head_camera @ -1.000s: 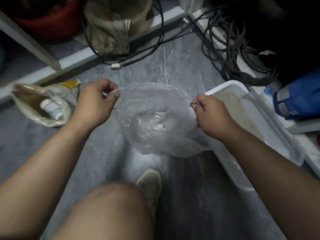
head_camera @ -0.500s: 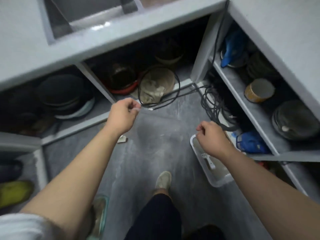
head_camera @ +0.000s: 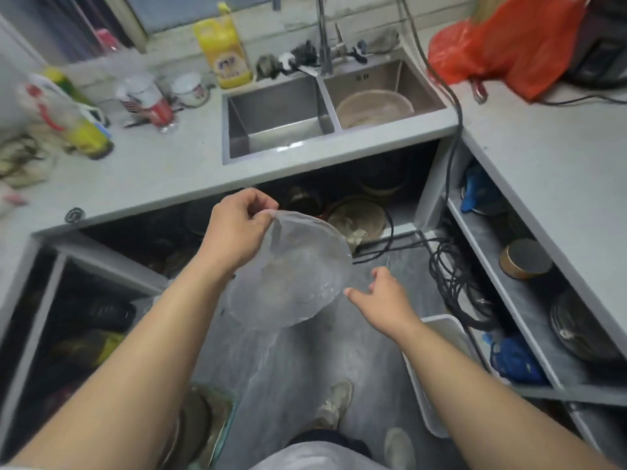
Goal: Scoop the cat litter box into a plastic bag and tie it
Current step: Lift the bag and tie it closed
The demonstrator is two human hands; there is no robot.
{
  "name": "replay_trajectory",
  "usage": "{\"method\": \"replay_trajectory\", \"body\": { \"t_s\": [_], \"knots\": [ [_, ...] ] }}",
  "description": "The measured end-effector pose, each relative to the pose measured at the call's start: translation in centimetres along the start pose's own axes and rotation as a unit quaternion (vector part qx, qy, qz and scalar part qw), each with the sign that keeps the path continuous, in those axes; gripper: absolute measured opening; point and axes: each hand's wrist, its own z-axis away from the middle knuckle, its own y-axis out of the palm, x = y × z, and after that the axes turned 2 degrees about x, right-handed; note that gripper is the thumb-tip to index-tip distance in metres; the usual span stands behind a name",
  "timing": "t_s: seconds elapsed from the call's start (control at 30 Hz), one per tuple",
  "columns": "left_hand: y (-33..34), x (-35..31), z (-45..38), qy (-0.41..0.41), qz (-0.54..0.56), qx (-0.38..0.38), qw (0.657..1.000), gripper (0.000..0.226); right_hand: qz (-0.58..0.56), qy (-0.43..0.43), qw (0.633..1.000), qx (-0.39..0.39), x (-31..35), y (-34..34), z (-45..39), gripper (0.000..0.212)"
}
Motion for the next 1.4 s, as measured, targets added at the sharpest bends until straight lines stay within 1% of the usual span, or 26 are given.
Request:
{"method": "replay_trajectory", "body": {
  "t_s": [0.07,0.13,0.17,0.23,0.27,0.33,0.4,0.47,0.5,0.53,0.57,0.63,0.67,0.73,0.8,0.93,1.0,1.07,1.1,1.17,1.27,1.33,1.4],
  "knots": [
    [-0.7,-1.3,2.2,-0.005,0.011,-0.02,1.0,0.007,-0.001,0.007,1.0,0.016,0.1,-0.8,1.7,0.087],
    [-1.1,-2.6,4.4,-0.008,0.018,-0.042,0.999,0.007,0.017,0.008,0.999,0.026,-0.2,-1.5,3.4,0.092],
    [-1.2,-3.2,5.5,-0.008,0.025,-0.054,0.998,0.007,0.033,0.007,0.999,0.025,-0.6,-1.8,4.0,0.089],
    [-1.5,-4.1,7.5,-0.01,0.037,-0.079,0.996,0.008,0.064,0.002,0.998,0.013,-1.5,-2.4,5.1,0.077],
    [-1.7,-4.4,8.7,-0.012,0.043,-0.093,0.995,0.009,0.069,-0.002,0.998,0.014,-1.8,-2.9,5.8,0.075],
    [-2.1,-4.8,10.8,-0.018,0.047,-0.113,0.992,0.009,0.029,-0.001,0.999,0.032,-2.1,-3.9,7.2,0.088],
    [-2.7,-5.0,13.0,-0.026,0.047,-0.125,0.991,0.008,-0.054,0.008,0.998,0.032,-1.7,-5.0,8.8,0.1],
    [-3.1,-5.1,15.0,-0.031,0.057,-0.134,0.989,0.007,-0.108,0.015,0.994,0.023,-1.0,-5.8,10.1,0.101],
    [-3.3,-5.2,15.9,-0.032,0.065,-0.137,0.988,0.007,-0.109,0.015,0.994,0.013,-0.7,-6.1,10.6,0.102],
    [-3.4,-5.3,16.7,-0.033,0.073,-0.139,0.987,0.007,-0.09,0.013,0.996,0.0,-0.5,-6.4,11.1,0.098],
    [-3.5,-5.4,17.5,-0.033,0.082,-0.139,0.986,0.006,-0.064,0.003,0.998,-0.014,-0.6,-6.6,11.1,0.085],
    [-3.8,-5.4,18.9,-0.034,0.09,-0.144,0.985,0.005,0.005,-0.024,0.999,-0.035,-1.1,-6.9,11.1,0.04],
    [-4.1,-5.3,19.4,-0.037,0.092,-0.15,0.984,0.005,0.041,-0.029,0.998,-0.042,-1.5,-7.2,11.1,0.024],
    [-5.2,-4.5,20.4,-0.052,0.093,-0.165,0.981,0.006,0.098,-0.039,0.993,-0.053,-1.7,-8.2,11.5,0.024],
    [-6.5,-3.3,21.3,-0.071,0.09,-0.184,0.976,0.007,0.118,-0.062,0.988,-0.073,-1.5,-9.4,12.1,0.022],
    [-9.2,-0.8,23.2,-0.11,0.054,-0.215,0.969,0.013,0.18,-0.111,0.975,-0.075,-0.5,-12.1,13.3,0.01],
    [-10.2,0.4,24.3,-0.123,0.055,-0.219,0.966,0.013,0.251,-0.152,0.954,-0.06,0.2,-12.9,14.1,0.011],
    [-10.9,1.1,25.0,-0.127,0.058,-0.225,0.964,0.013,0.308,-0.185,0.931,-0.071,1.0,-13.4,14.9,0.01],
    [-11.1,1.2,25.4,-0.128,0.056,-0.229,0.963,0.014,0.326,-0.186,0.923,-0.081,1.4,-13.4,15.4,0.009],
    [-11.4,1.7,25.8,-0.132,0.061,-0.239,0.96,0.015,0.368,-0.154,0.913,-0.083,1.8,-13.4,16.2,0.011],
    [-12.0,2.4,26.0,-0.146,0.071,-0.255,0.953,0.013,0.423,-0.095,0.901,-0.019,2.0,-13.9,17.2,0.018],
    [-12.2,2.9,25.9,-0.153,0.066,-0.259,0.951,0.011,0.41,-0.06,0.91,0.008,1.8,-14.4,17.1,0.02],
    [-12.0,3.3,25.7,-0.165,0.058,-0.266,0.948,0.012,0.342,-0.038,0.939,0.026,1.6,-15.2,16.4,0.021]
  ]
}}
